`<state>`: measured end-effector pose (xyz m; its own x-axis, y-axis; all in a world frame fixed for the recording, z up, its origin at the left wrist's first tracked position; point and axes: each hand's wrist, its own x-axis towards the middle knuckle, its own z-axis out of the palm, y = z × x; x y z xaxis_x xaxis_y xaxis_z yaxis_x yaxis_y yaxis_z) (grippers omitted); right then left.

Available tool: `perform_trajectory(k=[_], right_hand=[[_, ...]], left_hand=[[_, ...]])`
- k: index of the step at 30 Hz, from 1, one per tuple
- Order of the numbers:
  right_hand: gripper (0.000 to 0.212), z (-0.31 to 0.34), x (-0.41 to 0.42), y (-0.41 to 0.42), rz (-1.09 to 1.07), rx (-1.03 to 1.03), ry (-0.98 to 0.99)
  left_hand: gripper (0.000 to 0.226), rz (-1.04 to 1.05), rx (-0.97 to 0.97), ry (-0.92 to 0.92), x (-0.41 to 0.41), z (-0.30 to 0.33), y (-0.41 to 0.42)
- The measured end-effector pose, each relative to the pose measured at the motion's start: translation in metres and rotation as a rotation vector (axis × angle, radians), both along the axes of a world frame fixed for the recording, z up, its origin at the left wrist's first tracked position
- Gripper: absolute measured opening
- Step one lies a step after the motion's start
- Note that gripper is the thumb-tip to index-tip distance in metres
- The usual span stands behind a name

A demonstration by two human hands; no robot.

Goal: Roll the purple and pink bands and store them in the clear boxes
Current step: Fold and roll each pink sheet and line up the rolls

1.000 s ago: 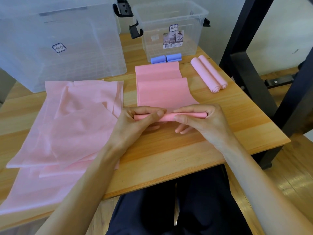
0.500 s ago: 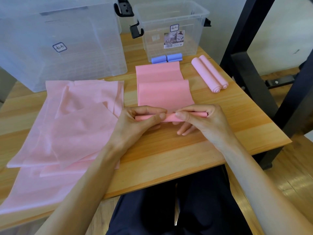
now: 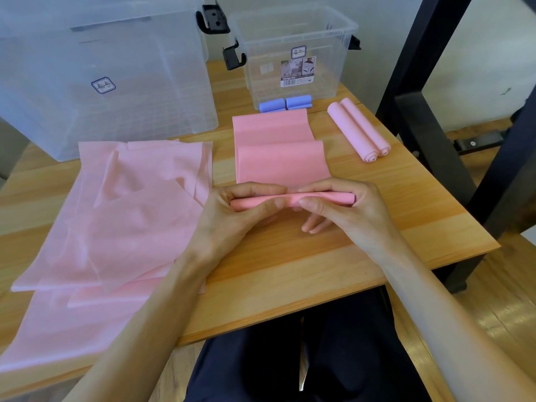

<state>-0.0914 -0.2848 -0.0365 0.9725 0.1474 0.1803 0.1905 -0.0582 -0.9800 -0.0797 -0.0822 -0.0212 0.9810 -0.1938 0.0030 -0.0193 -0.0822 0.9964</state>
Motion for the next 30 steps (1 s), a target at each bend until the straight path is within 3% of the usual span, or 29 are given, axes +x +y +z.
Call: perform_trajectory(k=[30], right_hand=[[0.021, 0.0024, 0.0001, 0.0005, -0.048, 0.037, 0.038]], left_hand=[[0.013, -0.001, -0.067, 0.025, 0.0019, 0.0038, -0.0055]])
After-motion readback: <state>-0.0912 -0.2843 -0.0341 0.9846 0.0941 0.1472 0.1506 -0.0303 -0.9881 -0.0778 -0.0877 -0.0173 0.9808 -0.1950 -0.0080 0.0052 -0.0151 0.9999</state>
